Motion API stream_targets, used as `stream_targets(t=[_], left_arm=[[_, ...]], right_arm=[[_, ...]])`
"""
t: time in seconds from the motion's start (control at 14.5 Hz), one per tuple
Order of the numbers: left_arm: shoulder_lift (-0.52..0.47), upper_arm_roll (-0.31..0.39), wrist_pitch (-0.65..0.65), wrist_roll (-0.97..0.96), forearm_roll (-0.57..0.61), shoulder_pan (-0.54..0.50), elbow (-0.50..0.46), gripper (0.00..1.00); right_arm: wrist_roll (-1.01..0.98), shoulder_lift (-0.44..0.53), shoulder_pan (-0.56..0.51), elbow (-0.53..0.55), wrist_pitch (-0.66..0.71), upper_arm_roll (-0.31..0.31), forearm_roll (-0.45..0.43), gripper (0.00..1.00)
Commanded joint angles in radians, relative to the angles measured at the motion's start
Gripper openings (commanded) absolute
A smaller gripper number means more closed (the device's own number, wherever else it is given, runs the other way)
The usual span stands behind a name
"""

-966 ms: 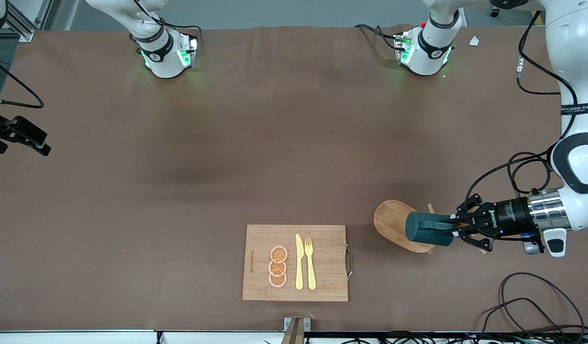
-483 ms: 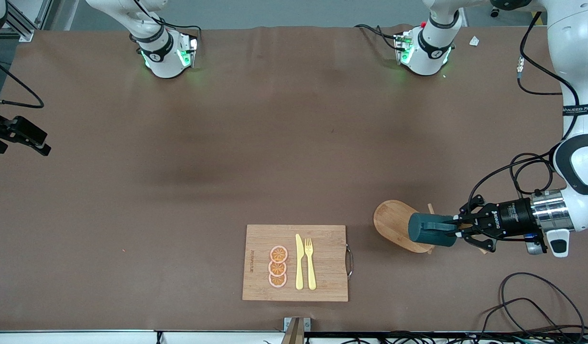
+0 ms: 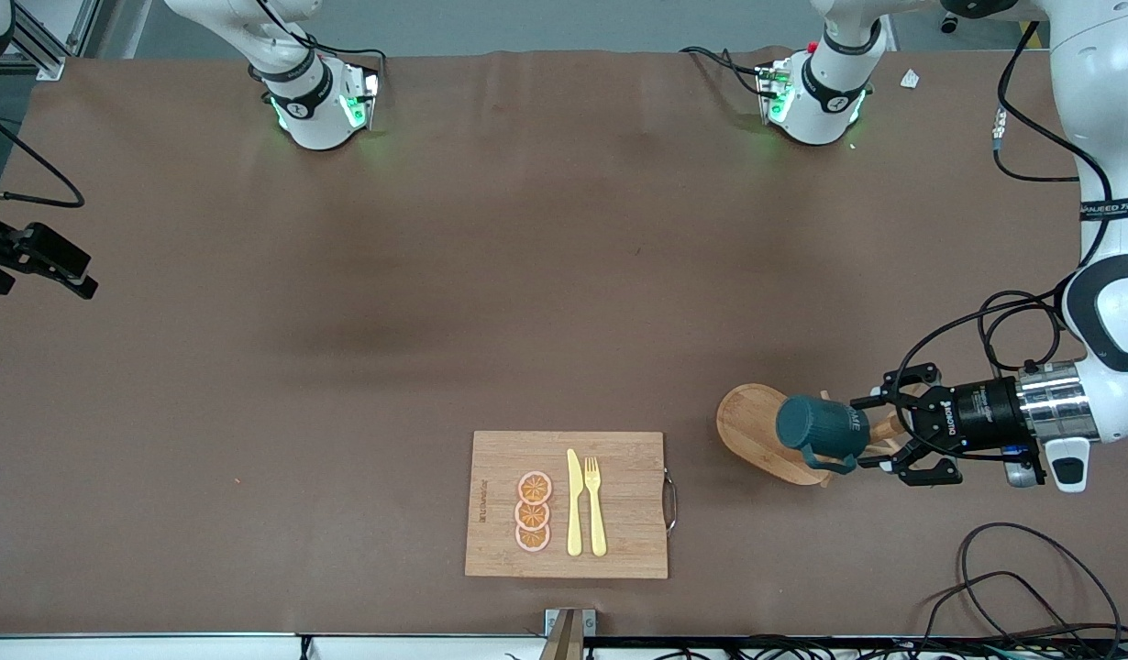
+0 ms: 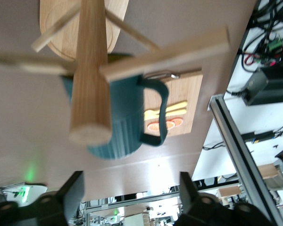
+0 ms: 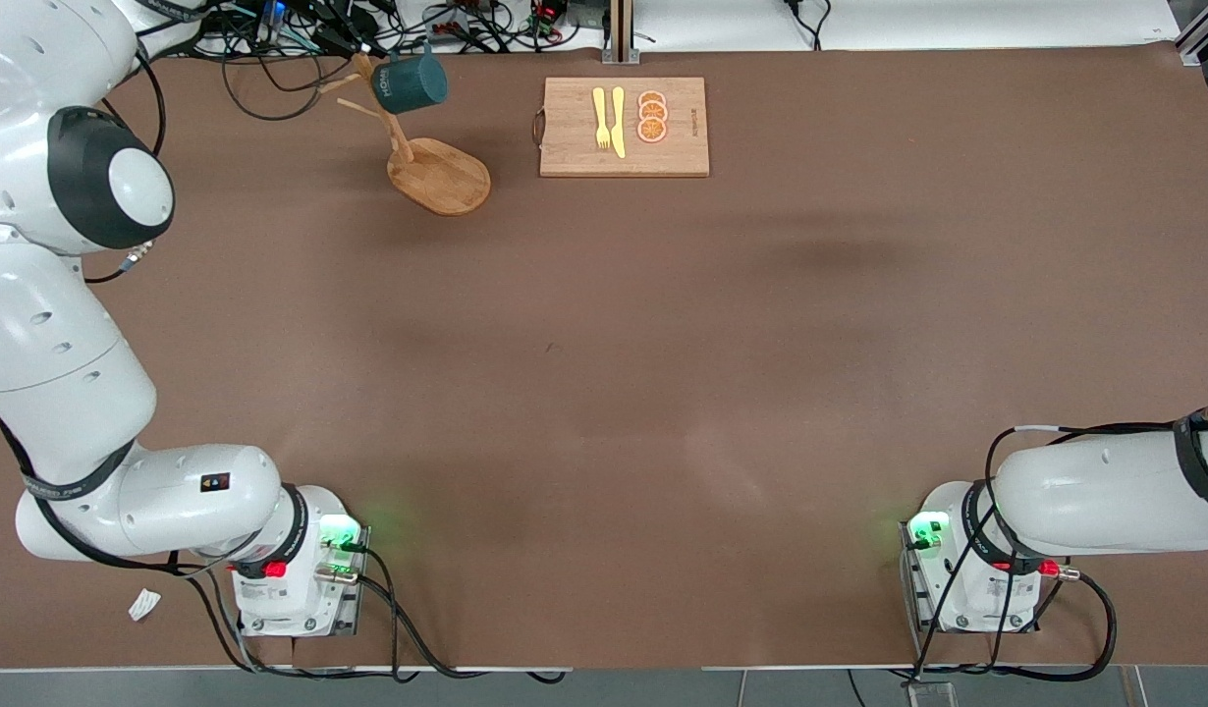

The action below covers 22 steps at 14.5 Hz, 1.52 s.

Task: Pass cup and hang on rack

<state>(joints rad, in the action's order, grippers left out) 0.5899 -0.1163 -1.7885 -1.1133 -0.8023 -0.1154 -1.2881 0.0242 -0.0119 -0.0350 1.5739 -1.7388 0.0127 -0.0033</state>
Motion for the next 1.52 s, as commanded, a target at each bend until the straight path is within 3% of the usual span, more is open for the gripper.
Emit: stream_targets(t=[0.0, 0.21, 0.48, 0.69, 0.83, 0.97, 1.03, 1.45], left_arm=[[-0.096, -0.012, 0.029, 0.007, 0.058, 0.009, -0.010, 1.00], [-0.155, -0.086, 0.029, 0.048, 0.232, 0.023, -0.007, 1.00], [-0.249, -0.216, 0.067, 0.270, 0.662, 0.011, -0.010, 1.00], [-0.313, -0.236, 0.156, 0.497, 0.883, 0.010, -0.010, 1.00], [-0.364, -0.209, 0.213, 0.668, 0.899, 0.026, -0.014, 1.00], [-0.468, -0.070, 0.228, 0.801, 0.897, 0.100, -0.107, 1.00], [-0.514, -0.033, 0.228, 0.852, 0.890, 0.118, -0.158, 1.00], [-0.720, 0.041, 0.255, 1.026, 0.793, 0.115, -0.390, 1.00]], right_arm=[[-0.015, -0.002, -0.013, -0.008, 0.008, -0.008, 0.012, 1.00], [-0.016, -0.002, -0.013, -0.008, 0.008, -0.008, 0.012, 1.00], [-0.015, 0.000, -0.014, -0.008, 0.008, -0.010, 0.012, 1.00], [-0.015, 0.000, -0.014, -0.009, 0.008, -0.010, 0.012, 1.00], [-0.015, 0.000, -0.014, -0.008, 0.010, -0.010, 0.012, 1.00], [-0.015, 0.000, -0.016, -0.008, 0.010, -0.010, 0.012, 1.00], [-0.015, 0.000, -0.016, -0.008, 0.010, -0.010, 0.012, 1.00], [-0.016, 0.001, -0.016, -0.008, 0.012, -0.010, 0.012, 1.00]])
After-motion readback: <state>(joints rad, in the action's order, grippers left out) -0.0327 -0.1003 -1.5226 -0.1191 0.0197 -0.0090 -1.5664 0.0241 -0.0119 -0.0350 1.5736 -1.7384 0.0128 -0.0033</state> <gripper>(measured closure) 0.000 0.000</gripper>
